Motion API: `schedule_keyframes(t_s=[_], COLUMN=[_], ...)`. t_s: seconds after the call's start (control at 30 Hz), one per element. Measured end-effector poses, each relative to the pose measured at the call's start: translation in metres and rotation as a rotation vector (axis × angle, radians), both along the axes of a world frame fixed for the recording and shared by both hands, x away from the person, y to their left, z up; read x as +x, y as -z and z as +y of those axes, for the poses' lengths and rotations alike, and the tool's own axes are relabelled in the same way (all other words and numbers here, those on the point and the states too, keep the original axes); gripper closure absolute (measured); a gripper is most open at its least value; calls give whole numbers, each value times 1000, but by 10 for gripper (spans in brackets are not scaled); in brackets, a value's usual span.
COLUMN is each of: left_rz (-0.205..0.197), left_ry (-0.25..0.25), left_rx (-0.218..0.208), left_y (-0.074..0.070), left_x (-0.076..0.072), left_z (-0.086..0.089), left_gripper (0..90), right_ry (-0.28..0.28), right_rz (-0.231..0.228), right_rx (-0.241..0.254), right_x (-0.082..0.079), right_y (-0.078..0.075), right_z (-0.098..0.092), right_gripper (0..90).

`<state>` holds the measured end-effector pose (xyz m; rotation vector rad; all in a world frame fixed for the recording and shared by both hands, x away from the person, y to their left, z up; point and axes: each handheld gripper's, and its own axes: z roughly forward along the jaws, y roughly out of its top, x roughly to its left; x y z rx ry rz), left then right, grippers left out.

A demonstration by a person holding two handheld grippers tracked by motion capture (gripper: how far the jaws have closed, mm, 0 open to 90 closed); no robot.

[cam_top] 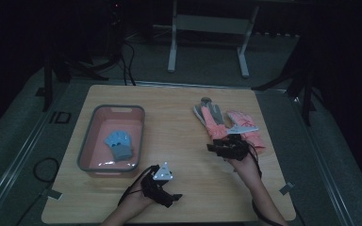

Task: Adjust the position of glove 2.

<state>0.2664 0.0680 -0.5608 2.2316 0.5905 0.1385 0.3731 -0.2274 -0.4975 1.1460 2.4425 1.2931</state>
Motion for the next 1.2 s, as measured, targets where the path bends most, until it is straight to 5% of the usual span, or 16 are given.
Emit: schedule_keyframes(t_s=[0.3,0.5,0.67,0.8,1.0,1.13,1.2], left_rz=[15,10,16,11,18,17,16], left_ry=[-3,1,-2,0,-5,-8,-6], left_rx=[-29,-25,-46,-33,-44,-42,-42], left_y=[-1,-1,-2,-1,-1,-1,-1], left_x=[0,1,1,2,3,3,3], left_z=[3,2,3,2,3,3,3], left_gripper=[87,87,87,87,87,87,87], right_ry=[112,158,188,214,201,182,206], right_rz=[-68,-43,0,-2,35,12,11], right_rx=[-76,-114,-98,-152,-183,-264,-265], right_x=[46,86,114,131,145,144,141], right_y=[-19,-11,1,11,27,32,30], right_z=[-28,-26,-23,-18,-11,0,2], right_gripper=[673,681,647,626,601,742,844])
